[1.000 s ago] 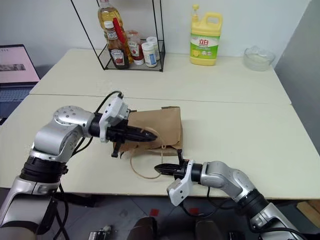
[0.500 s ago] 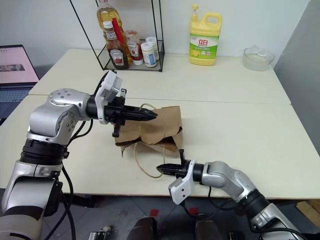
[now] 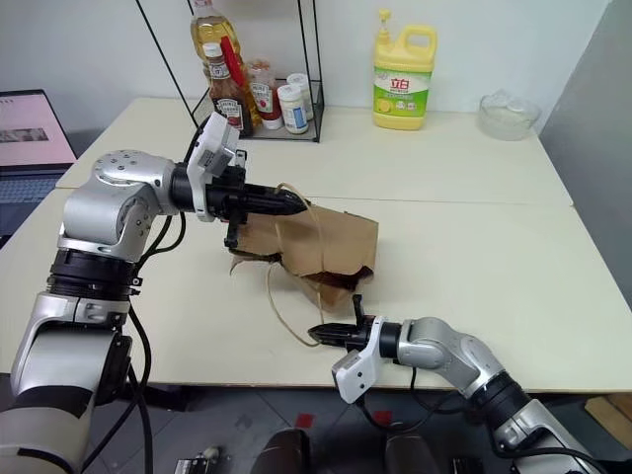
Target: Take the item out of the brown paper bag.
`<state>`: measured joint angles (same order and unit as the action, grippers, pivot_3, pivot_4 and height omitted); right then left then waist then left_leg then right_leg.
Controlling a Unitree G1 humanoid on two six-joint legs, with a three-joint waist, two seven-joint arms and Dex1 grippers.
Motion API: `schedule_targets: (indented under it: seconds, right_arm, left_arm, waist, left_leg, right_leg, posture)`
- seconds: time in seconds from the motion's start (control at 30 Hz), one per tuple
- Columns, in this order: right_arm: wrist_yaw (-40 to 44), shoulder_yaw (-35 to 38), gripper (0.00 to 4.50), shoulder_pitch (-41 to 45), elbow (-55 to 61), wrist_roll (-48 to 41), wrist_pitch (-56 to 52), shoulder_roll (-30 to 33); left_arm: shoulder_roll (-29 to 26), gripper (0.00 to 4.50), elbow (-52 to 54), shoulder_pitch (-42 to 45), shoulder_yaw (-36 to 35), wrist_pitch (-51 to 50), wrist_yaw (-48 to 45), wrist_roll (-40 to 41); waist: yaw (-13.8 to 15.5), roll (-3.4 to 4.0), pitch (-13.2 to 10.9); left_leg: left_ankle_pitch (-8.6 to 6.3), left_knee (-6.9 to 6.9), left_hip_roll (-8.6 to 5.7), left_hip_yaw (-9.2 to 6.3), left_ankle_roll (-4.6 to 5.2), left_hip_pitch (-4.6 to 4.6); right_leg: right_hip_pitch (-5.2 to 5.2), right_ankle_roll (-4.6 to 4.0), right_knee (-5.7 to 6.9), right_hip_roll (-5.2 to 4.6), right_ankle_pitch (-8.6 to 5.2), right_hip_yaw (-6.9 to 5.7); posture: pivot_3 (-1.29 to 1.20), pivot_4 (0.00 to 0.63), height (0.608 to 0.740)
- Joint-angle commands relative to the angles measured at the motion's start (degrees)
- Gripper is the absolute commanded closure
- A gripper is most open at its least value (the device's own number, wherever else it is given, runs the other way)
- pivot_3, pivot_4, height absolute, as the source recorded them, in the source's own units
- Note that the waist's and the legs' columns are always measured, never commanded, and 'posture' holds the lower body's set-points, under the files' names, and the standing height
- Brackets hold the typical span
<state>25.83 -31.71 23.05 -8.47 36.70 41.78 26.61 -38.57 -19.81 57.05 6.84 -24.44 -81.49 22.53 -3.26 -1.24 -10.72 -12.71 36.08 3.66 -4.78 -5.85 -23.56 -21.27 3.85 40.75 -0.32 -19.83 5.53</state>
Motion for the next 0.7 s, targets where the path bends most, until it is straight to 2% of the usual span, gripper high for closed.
schedule_targets:
  seconds: [0.03,0.57,0.7]
  right_arm:
    - [3.8,-3.7,4.47,-3.0,-2.4,2.0,-0.6,2.0]
    - [9.8,-5.3,4.47,-4.0,-0.1,1.1,-3.7,4.2]
    - [10.6,-5.3,4.47,-4.0,0.2,0.6,-4.3,4.5]
  left_arm:
    - [0.0,4.5,0.4,4.0,-2.9,1.1,0.8,0.5]
    - [1.7,4.5,-3.4,8.0,-4.2,1.2,2.9,0.5]
    - [2.0,4.5,-3.9,8.5,-4.6,1.3,3.0,0.1]
  waist:
    - [0.1,0.0,0.0]
    - [0.5,-0.08,0.1]
    - [0.7,-0.08,0.1]
  left_leg:
    - [0.0,0.0,0.0,0.0,0.0,0.0]
    - [0.0,0.01,-0.05,-0.02,0.0,0.02]
    - [-0.03,-0.17,-0.06,-0.01,0.0,0.61]
  right_leg:
    - [0.01,0.0,0.0,0.0,0.0,0.0]
    - [0.12,0.0,-0.12,-0.05,0.0,-0.05]
    - [0.96,0.01,-0.65,-0.1,0.0,-0.12]
  posture:
    - [0.0,0.15,0.74]
    - [0.0,0.15,0.74]
    - [0.0,0.15,0.74]
